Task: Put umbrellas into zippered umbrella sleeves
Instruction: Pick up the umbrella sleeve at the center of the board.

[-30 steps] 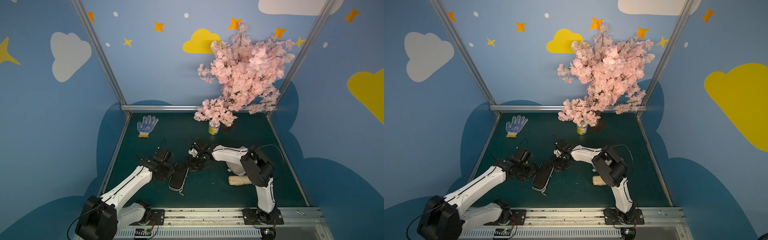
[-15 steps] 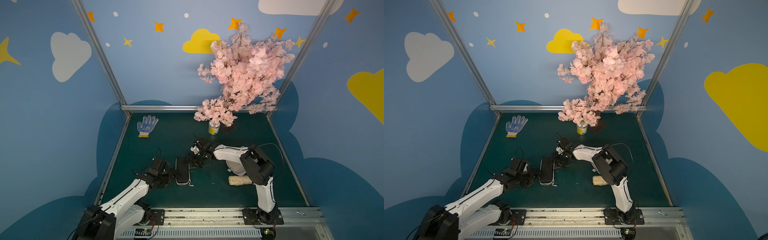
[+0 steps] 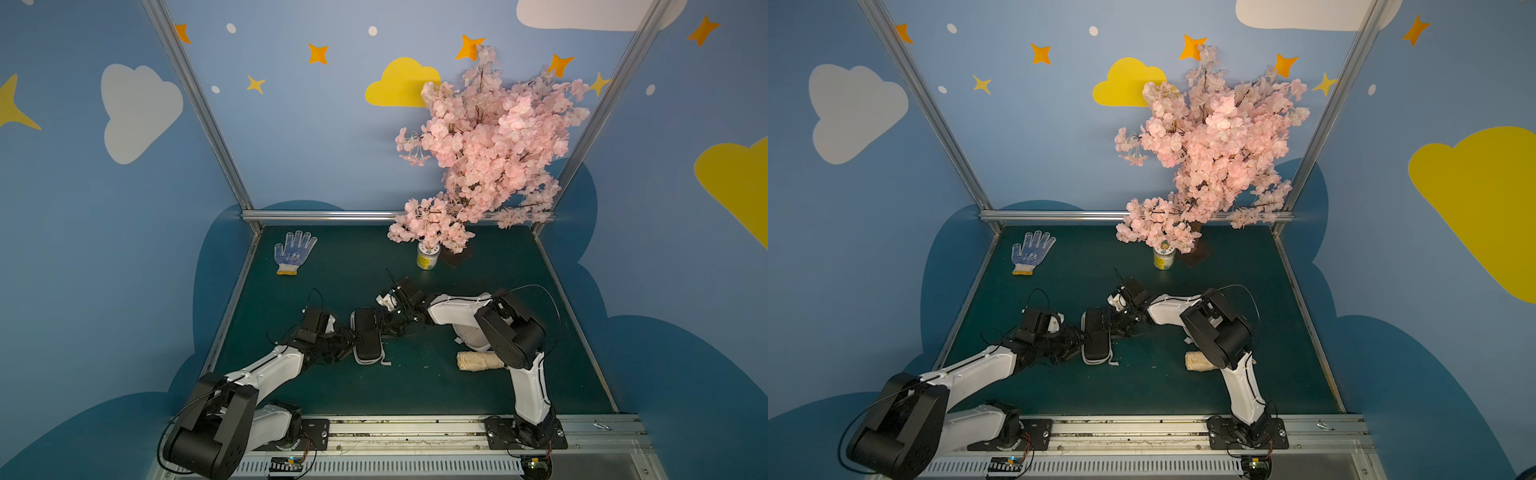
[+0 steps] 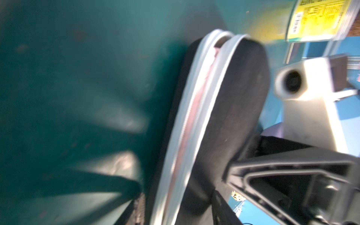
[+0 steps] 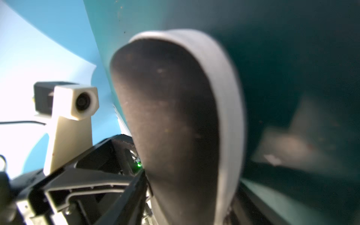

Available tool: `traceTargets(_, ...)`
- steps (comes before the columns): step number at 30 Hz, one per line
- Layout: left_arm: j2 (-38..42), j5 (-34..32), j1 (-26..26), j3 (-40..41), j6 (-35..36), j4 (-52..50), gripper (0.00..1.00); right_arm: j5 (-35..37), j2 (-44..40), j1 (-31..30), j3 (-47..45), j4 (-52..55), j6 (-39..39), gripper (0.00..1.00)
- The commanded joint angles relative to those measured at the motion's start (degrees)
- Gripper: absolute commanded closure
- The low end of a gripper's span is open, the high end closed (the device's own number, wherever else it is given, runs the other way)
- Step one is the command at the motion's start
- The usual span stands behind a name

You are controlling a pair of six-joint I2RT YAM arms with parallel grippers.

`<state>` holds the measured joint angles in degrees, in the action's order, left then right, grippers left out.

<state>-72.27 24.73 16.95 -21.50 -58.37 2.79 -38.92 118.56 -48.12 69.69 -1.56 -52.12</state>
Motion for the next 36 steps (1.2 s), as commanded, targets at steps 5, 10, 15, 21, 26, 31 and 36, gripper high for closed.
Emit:
traceTargets(5,0.74,6.67,-3.26,0.05,1.03,3.97,0.38,-3.48,-2.06,-1.67,-4.39,-8.1,-2.02,0.72)
traceTargets(10,4.03,5.77,-4.47,1.61,2.45,3.38,0.2,-4.77,-2.63,-0.71,-6.31,-14.2,-7.12,0.72)
traceTargets(15,0.66,8.66,-3.72,2.14,1.01,9.58,0.17,-4.67,-2.57,0.14,-7.86,-18.46,-12.02,0.74)
traceTargets(21,2.76,6.07,-3.47,2.75,0.58,7.35,0.14,-4.57,-4.43,3.27,-12.83,-25.91,-18.51,0.76)
traceTargets(26,-0.44,5.19,0.31,4.94,-2.24,13.34,0.13,-4.27,-5.11,3.59,-13.68,-29.34,-22.7,0.77)
traceTargets(31,-3.9,4.77,4.11,4.75,-5.7,21.08,0.14,-3.04,-5.5,2.37,-12.75,-28.93,-24.73,0.76)
traceTargets(36,-1.4,5.64,4.59,1.98,-3.77,19.27,0.23,-0.29,-8.27,1.78,-12.6,-22.25,-22.72,0.61)
